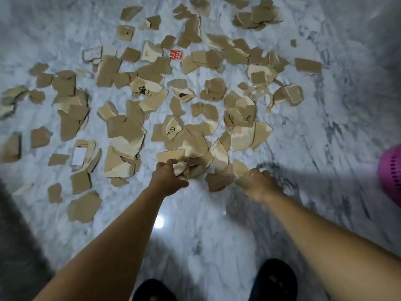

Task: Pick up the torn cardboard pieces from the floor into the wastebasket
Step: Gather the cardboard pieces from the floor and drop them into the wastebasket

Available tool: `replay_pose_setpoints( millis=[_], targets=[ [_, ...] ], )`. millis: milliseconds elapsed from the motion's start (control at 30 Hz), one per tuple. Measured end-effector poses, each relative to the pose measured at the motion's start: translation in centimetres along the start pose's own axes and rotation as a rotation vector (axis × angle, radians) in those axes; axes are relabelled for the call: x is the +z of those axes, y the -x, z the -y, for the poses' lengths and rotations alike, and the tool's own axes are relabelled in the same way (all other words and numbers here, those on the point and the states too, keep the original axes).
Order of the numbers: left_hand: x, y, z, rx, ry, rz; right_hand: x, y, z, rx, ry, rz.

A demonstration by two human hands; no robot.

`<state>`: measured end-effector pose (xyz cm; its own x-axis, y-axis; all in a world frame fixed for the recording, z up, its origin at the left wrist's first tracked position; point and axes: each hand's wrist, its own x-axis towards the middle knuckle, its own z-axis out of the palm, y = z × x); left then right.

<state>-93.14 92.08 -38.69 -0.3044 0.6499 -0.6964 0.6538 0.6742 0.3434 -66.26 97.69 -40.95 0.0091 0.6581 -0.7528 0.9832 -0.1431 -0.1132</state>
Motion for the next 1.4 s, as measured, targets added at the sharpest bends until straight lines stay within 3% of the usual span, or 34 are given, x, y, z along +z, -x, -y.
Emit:
replay_pose_setpoints(
  millis=[167,333,400,633,767,867,967,1067,1167,1233,1400],
  targets=[
    [5.2,-6.9,3.1,-0.107,-0.006,-0.073,4.9,-6.8,-0.2,0.090,0.073,-0.072],
    [8.8,-9.7,4.8,-0.055,-0.032,-0.279,6.7,-10.2,-0.7,0.121,0.035,-0.143],
    [8.8,-10.0,5.2,-0.037,-0.002,-0.289,6.9,-10.7,-1.3,0.119,-0.019,-0.137],
    [7.1,-9.6,6.9,-0.022,0.062,-0.270,5.6,-10.3,-2.6,-0.090,-0.069,0.080],
    [5.7,-8.9,7.7,0.005,0.137,-0.262,3.4,-9.5,0.8,-0.254,-0.023,0.092],
    [4.6,-8.3,7.9,0.040,0.178,-0.193,3.3,-8.7,3.7,-0.341,0.045,0.055],
    [4.0,-8.0,8.5,0.103,0.085,-0.101,5.0,-8.7,5.6,-0.465,0.275,0.013],
    [3.7,-7.7,8.7,0.044,0.235,0.008,7.4,-9.2,6.1,-0.578,0.485,-0.145],
    [3.5,-7.0,8.5,0.037,0.407,0.101,8.3,-9.5,6.2,-0.536,0.533,-0.275],
    [3.6,-6.8,8.8,0.025,0.464,0.181,8.3,-9.7,6.4,-0.476,0.570,-0.251],
    [4.1,-7.6,10.0,-0.001,0.399,0.271,8.9,-10.3,6.7,-0.468,0.702,-0.238]
  ],
)
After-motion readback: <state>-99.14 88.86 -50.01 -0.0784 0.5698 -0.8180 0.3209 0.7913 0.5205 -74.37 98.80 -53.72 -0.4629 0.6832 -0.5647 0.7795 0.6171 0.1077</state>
